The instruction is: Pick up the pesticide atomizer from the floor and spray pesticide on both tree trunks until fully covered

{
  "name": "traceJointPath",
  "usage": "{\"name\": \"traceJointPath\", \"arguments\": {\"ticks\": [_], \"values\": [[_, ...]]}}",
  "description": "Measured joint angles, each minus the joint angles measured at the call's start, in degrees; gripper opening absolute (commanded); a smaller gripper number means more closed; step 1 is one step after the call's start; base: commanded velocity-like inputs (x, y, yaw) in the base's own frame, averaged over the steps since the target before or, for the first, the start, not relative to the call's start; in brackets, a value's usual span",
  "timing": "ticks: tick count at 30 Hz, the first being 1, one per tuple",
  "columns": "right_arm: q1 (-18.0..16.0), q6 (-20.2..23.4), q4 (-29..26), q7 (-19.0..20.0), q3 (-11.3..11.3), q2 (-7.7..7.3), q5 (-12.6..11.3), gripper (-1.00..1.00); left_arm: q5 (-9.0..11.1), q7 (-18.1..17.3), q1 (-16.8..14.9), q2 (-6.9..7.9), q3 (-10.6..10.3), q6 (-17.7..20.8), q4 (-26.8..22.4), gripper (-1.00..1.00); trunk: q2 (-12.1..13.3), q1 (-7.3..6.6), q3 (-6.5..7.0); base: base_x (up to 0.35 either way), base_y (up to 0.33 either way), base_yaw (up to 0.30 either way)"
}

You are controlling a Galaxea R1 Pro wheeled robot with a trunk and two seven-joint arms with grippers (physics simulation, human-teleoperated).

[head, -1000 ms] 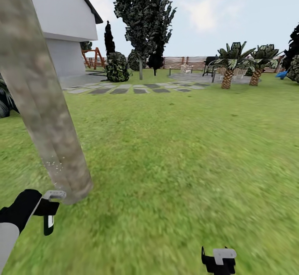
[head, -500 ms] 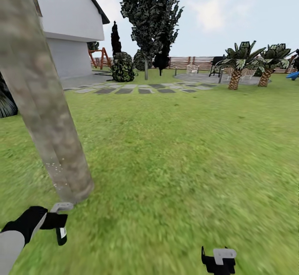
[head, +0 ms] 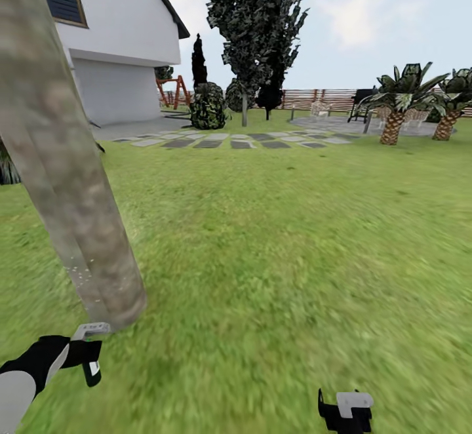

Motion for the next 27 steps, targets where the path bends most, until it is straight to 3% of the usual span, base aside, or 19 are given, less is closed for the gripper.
{"name": "traceJointPath", "arguments": {"ticks": [5, 8, 11, 15, 27], "values": [[0.0, 0.0, 0.0, 0.0, 0.0, 0.0, 0.0, 1.0, 0.3, 0.1, 0.0, 0.07, 0.2, 0.1, -0.1, -1.0, 0.0, 0.02, 0.0, 0.152, -0.209, 0.265], [0.0, 0.0, 0.0, 0.0, 0.0, -0.01, 0.0, 1.0, 1.8, 0.1, 0.1, 0.24, 0.2, 0.1, -0.1, -1.0, 0.0, 0.04, 0.0, -0.081, -0.268, 0.043], [0.0, 0.0, 0.0, 0.0, 0.0, -0.01, 0.0, 1.0, 2.1, 0.1, 0.1, 0.54, 0.2, 0.1, -0.1, -1.0, 0.0, 0.02, 0.0, 0.081, -0.25, 0.006], [0.0, 0.0, 0.0, 0.0, 0.0, 0.0, 0.0, 1.0, 2.2, 0.2, 0.1, 0.6, 0.2, 0.2, -0.1, -1.0, 0.0, 0.01, 0.0, 0.226, -0.192, 0.109], [0.0, 0.0, 0.0, 0.0, 0.0, 0.0, 0.0, 1.0, 3.0, 0.2, 0.1, 0.52, 0.2, 0.2, 0.0, -1.0, 0.0, 0.01, 0.0, 0.26, -0.171, 0.273]]}}
